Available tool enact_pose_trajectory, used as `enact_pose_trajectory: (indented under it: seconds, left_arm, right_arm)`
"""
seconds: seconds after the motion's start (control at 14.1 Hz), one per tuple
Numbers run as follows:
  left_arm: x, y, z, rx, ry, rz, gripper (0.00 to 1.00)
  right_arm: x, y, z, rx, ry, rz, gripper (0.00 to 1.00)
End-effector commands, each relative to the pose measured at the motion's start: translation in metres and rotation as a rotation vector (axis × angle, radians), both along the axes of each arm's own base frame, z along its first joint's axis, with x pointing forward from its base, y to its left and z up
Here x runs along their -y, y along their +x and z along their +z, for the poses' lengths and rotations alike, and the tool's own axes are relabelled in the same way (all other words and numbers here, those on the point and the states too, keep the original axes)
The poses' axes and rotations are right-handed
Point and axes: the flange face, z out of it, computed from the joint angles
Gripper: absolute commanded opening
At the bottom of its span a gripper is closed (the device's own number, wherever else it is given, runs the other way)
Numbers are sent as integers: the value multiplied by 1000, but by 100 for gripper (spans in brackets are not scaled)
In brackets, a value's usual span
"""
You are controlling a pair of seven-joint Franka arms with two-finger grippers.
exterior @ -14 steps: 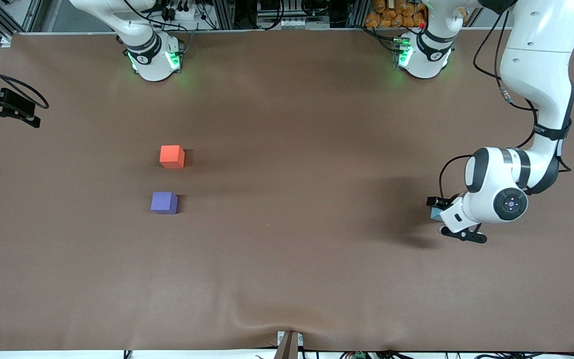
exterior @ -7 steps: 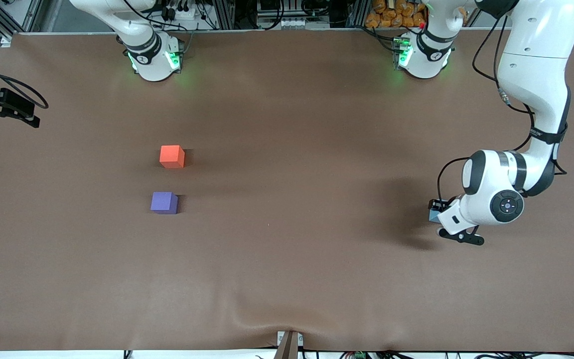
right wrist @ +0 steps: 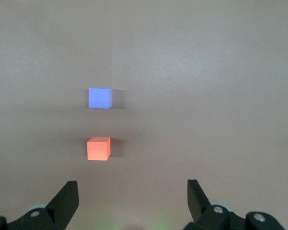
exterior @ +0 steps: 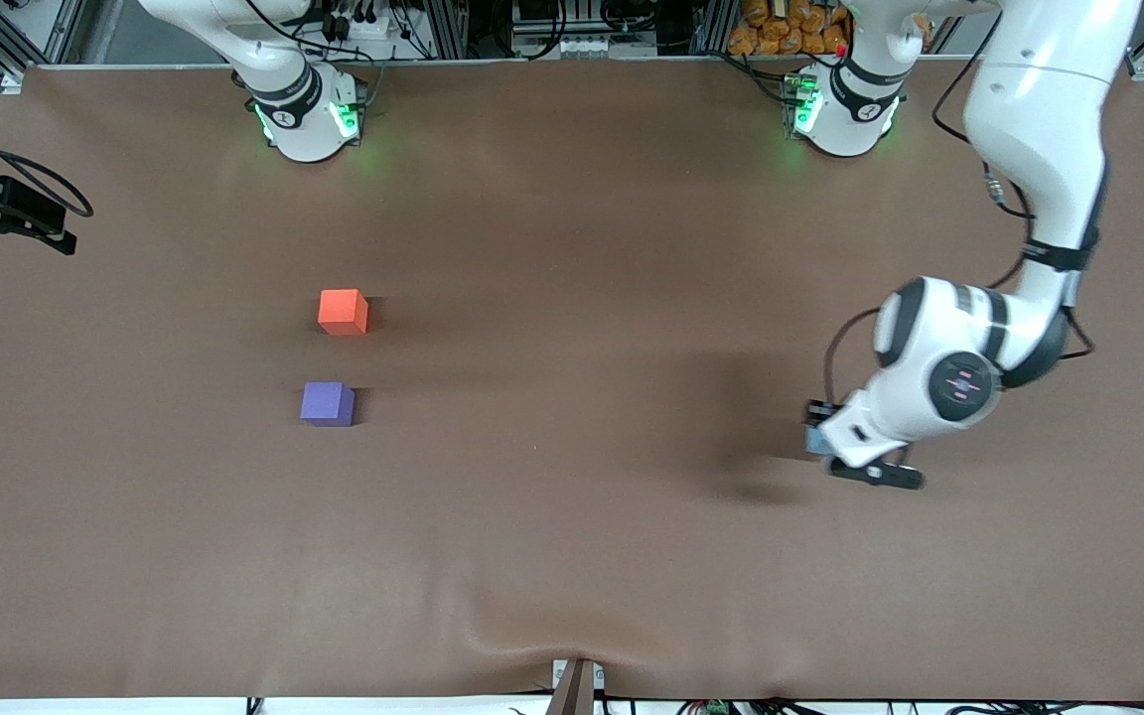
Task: Place blue block between orange and purple blocks
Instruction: 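Carry the light-blue block toward the table middle with the left gripper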
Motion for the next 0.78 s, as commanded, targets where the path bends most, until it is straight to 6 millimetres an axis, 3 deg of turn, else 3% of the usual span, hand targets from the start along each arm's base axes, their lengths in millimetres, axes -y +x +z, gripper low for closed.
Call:
enact_pose_trajectory:
  seconds: [0.0, 0.21, 0.5, 0.57, 0.71]
  left_arm:
    - [76, -25, 19, 6, -10, 44, 24]
    - [174, -63, 21, 16, -11, 82, 24]
    - [302, -133, -19, -11, -3, 83, 24]
    - [326, -147, -26, -10, -1, 81, 24]
    - [353, -170, -43, -19, 4, 51, 26]
  right_arm:
    - [7, -2, 1, 1, 37, -18, 100]
    - [7, -2, 1, 1, 41, -17, 100]
    - [7, -2, 1, 2, 41, -18, 100]
    - [5, -2, 1, 2, 41, -14, 100]
    - [5, -1, 0, 2, 40, -14, 100]
